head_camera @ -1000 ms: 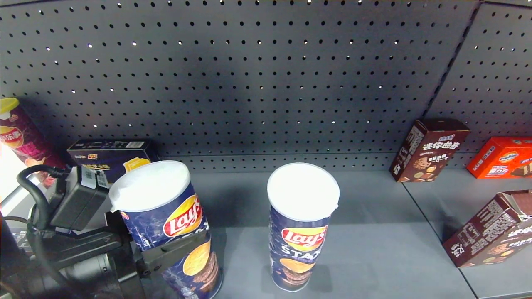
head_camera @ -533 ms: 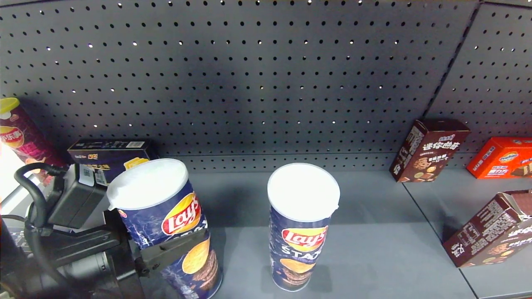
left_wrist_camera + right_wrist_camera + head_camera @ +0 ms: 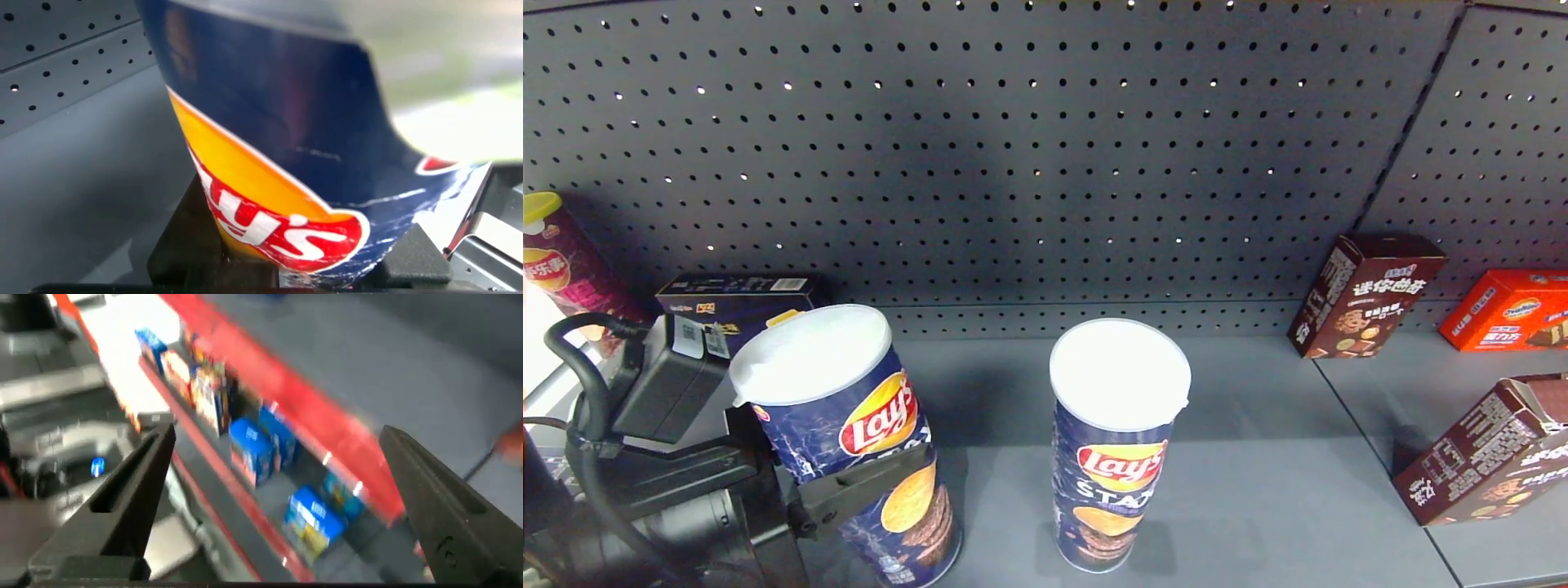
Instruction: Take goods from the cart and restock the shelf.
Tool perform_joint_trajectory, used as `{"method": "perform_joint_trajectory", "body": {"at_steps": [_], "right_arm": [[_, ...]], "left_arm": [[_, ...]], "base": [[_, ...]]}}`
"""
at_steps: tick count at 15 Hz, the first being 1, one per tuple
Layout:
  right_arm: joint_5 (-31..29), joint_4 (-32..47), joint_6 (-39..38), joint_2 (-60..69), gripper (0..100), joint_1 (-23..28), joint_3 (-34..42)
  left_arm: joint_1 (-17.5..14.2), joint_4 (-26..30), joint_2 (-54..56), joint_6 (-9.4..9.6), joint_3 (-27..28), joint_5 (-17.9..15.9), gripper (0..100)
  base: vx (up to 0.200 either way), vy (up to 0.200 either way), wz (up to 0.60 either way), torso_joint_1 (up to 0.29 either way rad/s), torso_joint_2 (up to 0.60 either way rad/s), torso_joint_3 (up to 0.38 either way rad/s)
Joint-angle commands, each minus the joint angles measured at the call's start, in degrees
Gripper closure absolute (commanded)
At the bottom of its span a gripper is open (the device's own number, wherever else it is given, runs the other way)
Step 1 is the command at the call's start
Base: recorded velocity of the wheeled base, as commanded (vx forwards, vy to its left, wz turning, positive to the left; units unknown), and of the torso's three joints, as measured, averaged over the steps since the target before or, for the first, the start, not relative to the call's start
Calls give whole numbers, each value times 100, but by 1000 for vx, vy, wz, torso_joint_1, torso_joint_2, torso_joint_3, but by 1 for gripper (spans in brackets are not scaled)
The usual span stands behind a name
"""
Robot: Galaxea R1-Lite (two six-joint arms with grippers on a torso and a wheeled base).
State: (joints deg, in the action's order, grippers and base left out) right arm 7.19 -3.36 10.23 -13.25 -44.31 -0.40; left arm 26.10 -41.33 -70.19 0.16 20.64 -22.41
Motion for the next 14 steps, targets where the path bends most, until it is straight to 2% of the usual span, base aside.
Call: {"method": "perform_joint_trajectory", "body": {"at_steps": [1,4,7,9,12,14], "right_arm": [[28,249,6,604,0,160,-74],[28,266,-3,648,0,450,-74],[344,293,-30,868,0,1144,-92],[458,293,-65,1299,0,1803,-92],[265,284,-214,1325,0,1962,-92],[151,266,-241,1325,0,2296,-83]], "left_arm": [[0,-7,-3,2,2,-1,100],[0,-7,-3,2,2,-1,100],[0,-7,-3,2,28,-1,100],[0,-7,-12,2,89,-1,100],[0,-7,-21,2,116,-1,100],[0,-7,-3,2,116,-1,100]], "base": [[0,0,0,0,0,0],[0,0,0,0,0,0],[0,0,0,0,0,0],[0,0,0,0,0,0],[0,0,0,0,0,0],[0,0,0,0,0,0]]}}
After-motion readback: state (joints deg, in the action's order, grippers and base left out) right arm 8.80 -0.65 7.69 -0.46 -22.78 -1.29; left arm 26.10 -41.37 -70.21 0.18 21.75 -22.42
